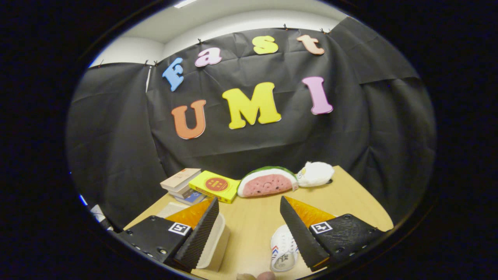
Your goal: Open the storage box then place both shoes into the box .Put the left shoe in first, then the right shoe, with the right side of both shoes facing outward in a uniform manner.
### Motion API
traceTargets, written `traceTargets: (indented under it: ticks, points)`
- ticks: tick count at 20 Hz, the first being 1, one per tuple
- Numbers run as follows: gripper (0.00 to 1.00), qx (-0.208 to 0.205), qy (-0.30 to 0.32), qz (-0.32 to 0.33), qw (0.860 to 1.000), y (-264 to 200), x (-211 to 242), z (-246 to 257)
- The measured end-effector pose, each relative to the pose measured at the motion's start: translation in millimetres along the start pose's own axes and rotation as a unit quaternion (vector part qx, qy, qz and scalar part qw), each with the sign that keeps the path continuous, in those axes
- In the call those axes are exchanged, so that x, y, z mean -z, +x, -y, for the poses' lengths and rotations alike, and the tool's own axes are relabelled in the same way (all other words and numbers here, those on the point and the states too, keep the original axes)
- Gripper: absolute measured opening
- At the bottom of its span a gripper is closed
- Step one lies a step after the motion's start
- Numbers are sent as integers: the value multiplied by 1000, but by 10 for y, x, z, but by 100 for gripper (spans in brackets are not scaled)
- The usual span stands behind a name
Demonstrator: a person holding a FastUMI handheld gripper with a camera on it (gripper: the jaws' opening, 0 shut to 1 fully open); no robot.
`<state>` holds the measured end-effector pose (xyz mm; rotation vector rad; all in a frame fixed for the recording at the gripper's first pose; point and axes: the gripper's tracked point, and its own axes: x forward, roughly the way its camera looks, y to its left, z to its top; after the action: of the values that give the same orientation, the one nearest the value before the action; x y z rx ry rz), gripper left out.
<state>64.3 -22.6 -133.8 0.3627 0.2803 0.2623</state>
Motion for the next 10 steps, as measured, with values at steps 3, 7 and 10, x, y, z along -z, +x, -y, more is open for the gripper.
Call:
traceTargets:
  ticks: [3, 7, 10]
  points:
    - [95, -54, 30, -60, 996, 138, 402, -204]
    - [95, -96, 82, -131, 983, 288, 851, -315]
    - [95, -121, 110, -170, 972, 387, 1098, -441]
